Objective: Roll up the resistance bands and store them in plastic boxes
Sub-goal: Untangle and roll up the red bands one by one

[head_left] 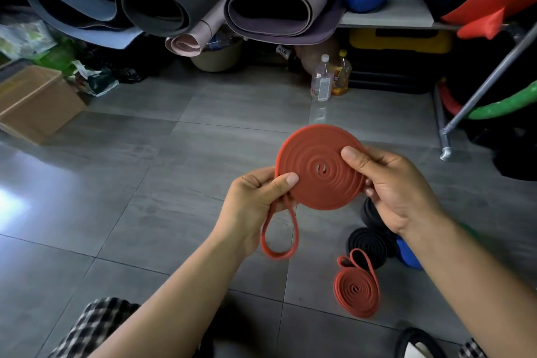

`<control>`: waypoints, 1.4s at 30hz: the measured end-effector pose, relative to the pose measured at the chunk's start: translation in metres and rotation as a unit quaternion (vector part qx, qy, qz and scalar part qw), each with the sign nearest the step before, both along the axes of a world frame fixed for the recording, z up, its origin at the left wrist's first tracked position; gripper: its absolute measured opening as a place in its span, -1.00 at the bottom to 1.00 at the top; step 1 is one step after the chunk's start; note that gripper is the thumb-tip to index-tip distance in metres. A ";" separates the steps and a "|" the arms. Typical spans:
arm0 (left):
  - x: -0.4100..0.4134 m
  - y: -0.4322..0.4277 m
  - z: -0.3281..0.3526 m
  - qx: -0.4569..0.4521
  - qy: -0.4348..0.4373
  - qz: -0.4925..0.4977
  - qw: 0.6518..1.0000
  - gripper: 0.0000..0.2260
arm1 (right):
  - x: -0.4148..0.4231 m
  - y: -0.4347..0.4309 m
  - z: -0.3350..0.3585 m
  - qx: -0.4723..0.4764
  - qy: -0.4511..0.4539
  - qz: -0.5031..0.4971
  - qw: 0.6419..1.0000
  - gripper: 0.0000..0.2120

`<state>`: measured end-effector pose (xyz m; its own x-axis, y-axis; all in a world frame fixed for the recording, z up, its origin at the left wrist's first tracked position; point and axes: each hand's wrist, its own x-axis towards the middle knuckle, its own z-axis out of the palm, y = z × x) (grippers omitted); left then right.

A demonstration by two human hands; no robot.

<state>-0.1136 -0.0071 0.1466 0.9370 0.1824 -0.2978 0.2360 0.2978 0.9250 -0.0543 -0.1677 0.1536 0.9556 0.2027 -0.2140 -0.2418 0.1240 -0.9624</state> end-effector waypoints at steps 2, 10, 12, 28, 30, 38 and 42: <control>-0.002 -0.009 -0.004 -0.031 0.017 0.009 0.999 -0.91 | -0.002 0.003 -0.006 0.036 0.032 -0.045 0.998 -0.89; -0.004 -0.010 -0.007 -0.036 0.031 0.030 0.998 -0.91 | -0.006 0.006 -0.022 0.028 0.113 0.005 0.993 -0.83; -0.002 -0.003 -0.004 0.049 0.023 0.002 0.999 -0.90 | 0.001 -0.003 -0.018 -0.099 0.036 0.058 0.993 -0.71; -0.004 -0.027 -0.015 0.098 -0.008 -0.038 0.994 -0.95 | 0.002 -0.008 -0.025 -0.007 0.035 0.049 0.998 -0.73; -0.004 -0.035 -0.022 0.106 -0.017 0.011 0.994 -0.88 | 0.000 -0.007 -0.030 0.003 0.058 0.023 0.998 -0.74; 0.001 -0.066 -0.049 0.054 -0.045 0.039 0.997 -0.77 | -0.011 -0.024 -0.055 0.046 0.132 -0.117 0.983 -0.83; 0.005 -0.089 -0.091 0.123 0.008 -0.057 0.991 -0.63 | -0.022 -0.051 -0.099 0.030 0.200 -0.193 0.960 -0.87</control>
